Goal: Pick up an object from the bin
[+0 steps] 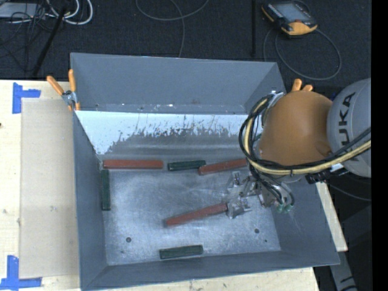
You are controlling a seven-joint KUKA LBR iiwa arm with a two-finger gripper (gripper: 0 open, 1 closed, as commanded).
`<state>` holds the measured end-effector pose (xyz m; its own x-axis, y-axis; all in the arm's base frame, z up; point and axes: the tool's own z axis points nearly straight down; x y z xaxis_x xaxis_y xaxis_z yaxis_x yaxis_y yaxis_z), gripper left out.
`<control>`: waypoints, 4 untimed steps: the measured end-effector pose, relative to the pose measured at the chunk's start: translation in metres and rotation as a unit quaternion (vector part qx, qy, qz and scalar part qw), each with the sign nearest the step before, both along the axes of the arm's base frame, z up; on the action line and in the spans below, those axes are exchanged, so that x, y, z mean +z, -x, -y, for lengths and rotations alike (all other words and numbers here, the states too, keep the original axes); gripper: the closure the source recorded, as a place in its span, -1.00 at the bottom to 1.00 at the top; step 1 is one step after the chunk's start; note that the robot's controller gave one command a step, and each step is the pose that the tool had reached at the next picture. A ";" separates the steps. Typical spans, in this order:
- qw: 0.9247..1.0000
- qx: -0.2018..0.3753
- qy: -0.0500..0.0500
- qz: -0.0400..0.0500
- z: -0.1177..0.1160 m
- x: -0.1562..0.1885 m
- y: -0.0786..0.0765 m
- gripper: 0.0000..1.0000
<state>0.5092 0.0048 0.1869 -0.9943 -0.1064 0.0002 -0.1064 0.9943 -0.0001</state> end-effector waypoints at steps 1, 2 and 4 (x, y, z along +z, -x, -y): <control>1.000 0.000 0.000 0.000 0.000 0.000 0.000 1.00; 0.982 0.189 0.000 0.001 0.018 0.147 -0.045 1.00; 0.988 0.157 0.000 0.003 0.018 0.132 -0.043 1.00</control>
Offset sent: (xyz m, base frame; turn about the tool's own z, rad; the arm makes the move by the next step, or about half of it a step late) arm 0.0467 -0.0202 0.1555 -0.3996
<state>0.5526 -0.0130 0.3188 -0.9126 -0.4088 -0.0057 -0.4088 0.9126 -0.0021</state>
